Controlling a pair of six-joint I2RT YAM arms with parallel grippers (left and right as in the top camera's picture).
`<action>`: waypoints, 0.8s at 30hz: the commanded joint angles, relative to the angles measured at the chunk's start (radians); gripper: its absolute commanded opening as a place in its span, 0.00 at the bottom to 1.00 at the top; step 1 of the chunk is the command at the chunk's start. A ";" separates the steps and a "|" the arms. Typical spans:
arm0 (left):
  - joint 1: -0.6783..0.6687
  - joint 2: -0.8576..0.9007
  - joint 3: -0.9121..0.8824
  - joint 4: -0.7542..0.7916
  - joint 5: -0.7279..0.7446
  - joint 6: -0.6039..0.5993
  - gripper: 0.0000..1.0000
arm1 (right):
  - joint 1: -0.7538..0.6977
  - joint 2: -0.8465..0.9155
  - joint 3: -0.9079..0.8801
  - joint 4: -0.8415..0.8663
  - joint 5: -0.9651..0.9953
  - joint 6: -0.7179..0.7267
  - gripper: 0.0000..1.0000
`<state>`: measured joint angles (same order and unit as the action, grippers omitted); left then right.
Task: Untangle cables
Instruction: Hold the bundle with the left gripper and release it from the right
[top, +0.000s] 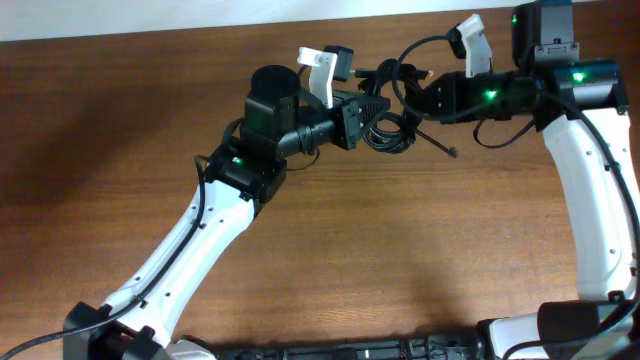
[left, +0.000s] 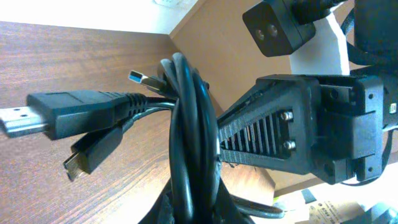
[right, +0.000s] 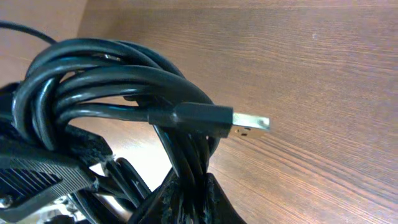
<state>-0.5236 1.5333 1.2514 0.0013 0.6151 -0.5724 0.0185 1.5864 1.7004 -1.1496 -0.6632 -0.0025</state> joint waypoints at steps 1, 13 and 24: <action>0.025 0.004 0.015 0.005 -0.036 0.024 0.00 | -0.007 -0.037 0.027 -0.021 0.074 -0.125 0.15; 0.042 0.004 0.015 0.006 0.079 0.024 0.00 | -0.006 -0.072 0.027 0.005 0.098 -0.211 0.35; 0.039 0.004 0.015 0.118 0.234 0.016 0.00 | -0.006 -0.072 0.027 0.044 0.008 -0.211 0.31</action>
<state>-0.4820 1.5337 1.2514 0.1032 0.7933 -0.5686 0.0143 1.5322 1.7046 -1.1141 -0.6231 -0.2047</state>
